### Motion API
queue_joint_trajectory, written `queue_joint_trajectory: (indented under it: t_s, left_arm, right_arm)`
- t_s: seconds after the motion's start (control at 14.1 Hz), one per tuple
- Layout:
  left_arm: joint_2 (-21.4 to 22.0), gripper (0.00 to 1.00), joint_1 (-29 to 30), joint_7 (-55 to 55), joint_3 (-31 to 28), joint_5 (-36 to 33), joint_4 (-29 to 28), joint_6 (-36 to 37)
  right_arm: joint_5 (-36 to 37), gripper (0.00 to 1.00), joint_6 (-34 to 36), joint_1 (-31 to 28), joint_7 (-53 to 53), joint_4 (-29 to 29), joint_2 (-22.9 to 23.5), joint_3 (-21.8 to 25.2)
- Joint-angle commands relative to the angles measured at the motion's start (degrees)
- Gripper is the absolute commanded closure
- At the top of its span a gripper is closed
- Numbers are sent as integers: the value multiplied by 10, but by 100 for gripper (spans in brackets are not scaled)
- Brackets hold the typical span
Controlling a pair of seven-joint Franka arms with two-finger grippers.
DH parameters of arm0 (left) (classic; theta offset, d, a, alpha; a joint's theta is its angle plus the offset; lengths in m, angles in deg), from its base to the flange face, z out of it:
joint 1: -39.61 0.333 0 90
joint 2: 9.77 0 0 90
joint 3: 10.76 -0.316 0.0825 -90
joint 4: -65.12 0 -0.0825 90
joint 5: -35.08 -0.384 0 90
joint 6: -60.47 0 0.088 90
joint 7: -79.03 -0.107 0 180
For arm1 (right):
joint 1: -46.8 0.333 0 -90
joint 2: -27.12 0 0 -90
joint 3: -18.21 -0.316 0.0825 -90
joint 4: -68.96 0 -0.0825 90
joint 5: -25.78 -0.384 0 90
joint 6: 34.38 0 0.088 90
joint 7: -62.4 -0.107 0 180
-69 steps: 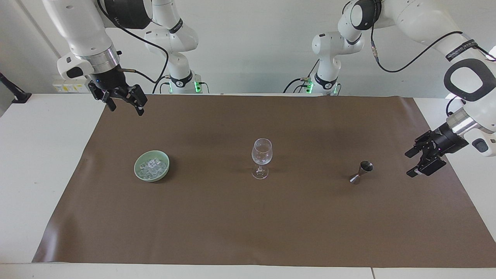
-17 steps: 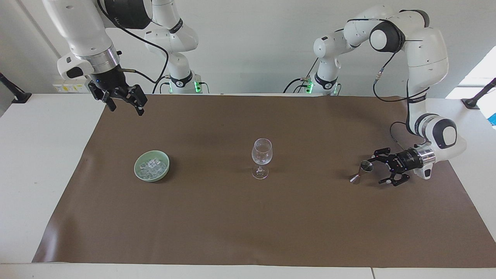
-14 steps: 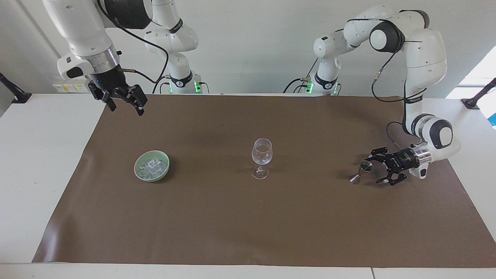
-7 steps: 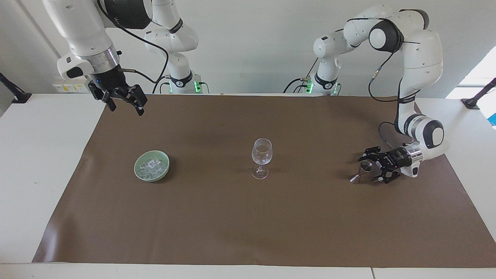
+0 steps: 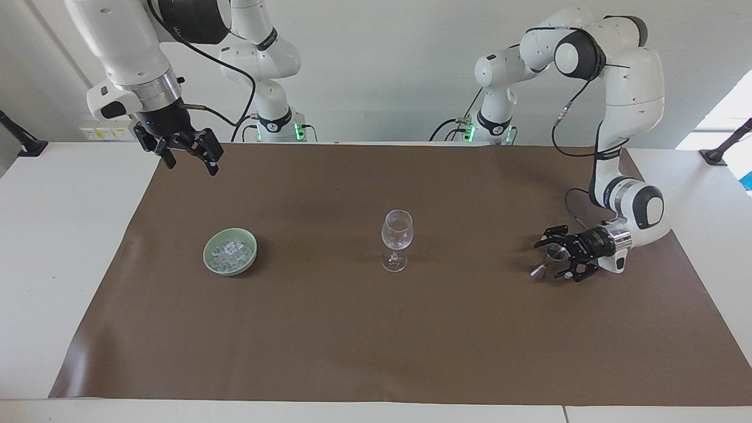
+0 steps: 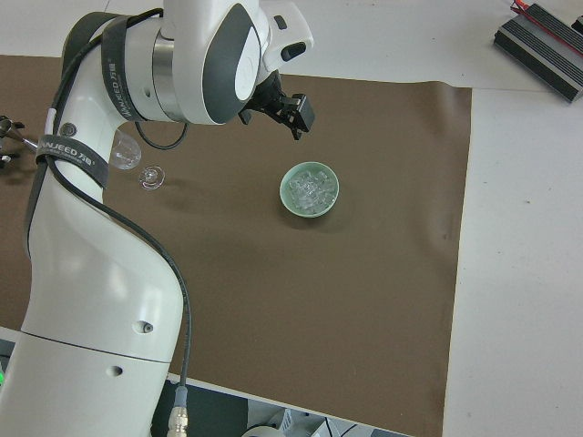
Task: Pour wine and add ice with both arms
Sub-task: 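Reach the left gripper to the silver cup and close on it, then lift the silver cup with the left gripper toward the wine glass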
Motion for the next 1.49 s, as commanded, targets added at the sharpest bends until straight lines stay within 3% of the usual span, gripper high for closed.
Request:
queue_joint_trajectory:
  t_s: [0.0,0.07,0.28,0.5,0.64,0.71,1.21,1.42]
  left_arm:
    - [13,0,-7,-8,-6,14,-24,-11]
    - [13,2,-7,-8,-6,14,-27,-11]
    - [13,27,-3,-5,-6,15,-28,-9]
    - [13,61,-1,-4,-7,15,-28,-9]
    - [13,92,2,-3,-7,15,-28,-7]
    - [14,100,3,-2,-6,15,-28,-7]
    - [17,100,10,57,-6,25,-21,0]
    - [40,100,2,91,-5,30,-19,1]
  right_arm:
    - [-13,0,3,-4,12,-14,-13,0]
    - [-13,0,3,-4,12,-13,-12,0]
    - [-13,0,3,-4,12,-13,-12,0]
    - [-13,0,3,-4,12,-13,-12,0]
    - [-13,0,3,-4,12,-13,-12,0]
    - [-14,0,3,-4,12,-13,-12,0]
    - [-13,0,3,-4,12,-13,-12,0]
    - [-13,0,3,-4,12,-13,-12,0]
